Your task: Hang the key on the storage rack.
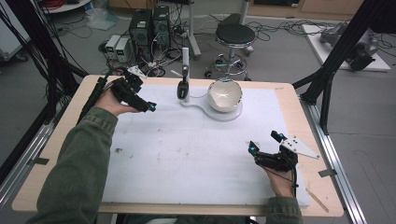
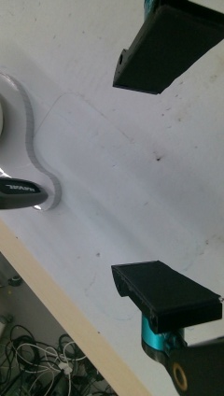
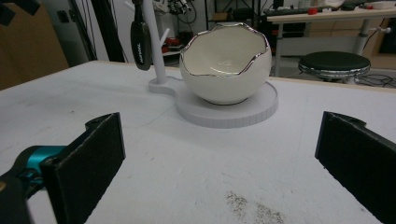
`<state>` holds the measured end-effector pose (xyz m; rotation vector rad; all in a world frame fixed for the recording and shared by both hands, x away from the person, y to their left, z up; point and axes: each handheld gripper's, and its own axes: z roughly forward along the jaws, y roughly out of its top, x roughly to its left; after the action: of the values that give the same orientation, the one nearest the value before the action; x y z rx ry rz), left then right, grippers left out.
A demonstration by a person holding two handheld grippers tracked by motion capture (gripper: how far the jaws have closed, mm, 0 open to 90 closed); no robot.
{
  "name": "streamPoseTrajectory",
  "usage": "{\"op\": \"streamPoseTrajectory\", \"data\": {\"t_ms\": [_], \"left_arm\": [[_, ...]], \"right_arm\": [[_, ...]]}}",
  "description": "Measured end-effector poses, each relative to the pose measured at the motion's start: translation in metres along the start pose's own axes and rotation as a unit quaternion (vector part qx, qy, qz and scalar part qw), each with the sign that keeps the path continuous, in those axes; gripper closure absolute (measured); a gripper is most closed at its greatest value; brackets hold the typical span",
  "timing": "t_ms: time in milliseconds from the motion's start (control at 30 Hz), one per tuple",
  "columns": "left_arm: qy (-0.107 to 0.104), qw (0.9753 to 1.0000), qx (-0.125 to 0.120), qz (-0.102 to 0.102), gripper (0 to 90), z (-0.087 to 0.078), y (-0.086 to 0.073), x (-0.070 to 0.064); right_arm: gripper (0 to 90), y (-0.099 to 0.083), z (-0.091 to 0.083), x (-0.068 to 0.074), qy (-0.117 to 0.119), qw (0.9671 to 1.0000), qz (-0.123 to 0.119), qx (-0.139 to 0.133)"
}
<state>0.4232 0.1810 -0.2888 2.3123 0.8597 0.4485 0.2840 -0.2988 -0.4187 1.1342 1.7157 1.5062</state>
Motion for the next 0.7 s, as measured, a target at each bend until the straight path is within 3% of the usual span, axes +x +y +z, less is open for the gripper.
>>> {"op": "streamPoseTrajectory", "data": {"t_ms": [167, 500, 700], "left_arm": [[-0.003, 0.9999, -0.013, -0.010, 10.0, -0.005, -0.019, 0.003], [0.005, 0.9999, -0.001, -0.015, 10.0, -0.007, -0.051, 0.004], [0.001, 0.9997, -0.006, -0.025, 10.0, -0.009, -0.069, 0.004]], "right_arm": [[0.5, 0.000, -0.002, 0.000, -0.004, 1.0000, 0.000, 0.000], [0.5, -0.001, -0.001, -0.001, -0.005, 1.0000, 0.004, 0.003], [0.5, -0.001, -0.001, -0.002, -0.006, 1.0000, 0.003, 0.005]]}}
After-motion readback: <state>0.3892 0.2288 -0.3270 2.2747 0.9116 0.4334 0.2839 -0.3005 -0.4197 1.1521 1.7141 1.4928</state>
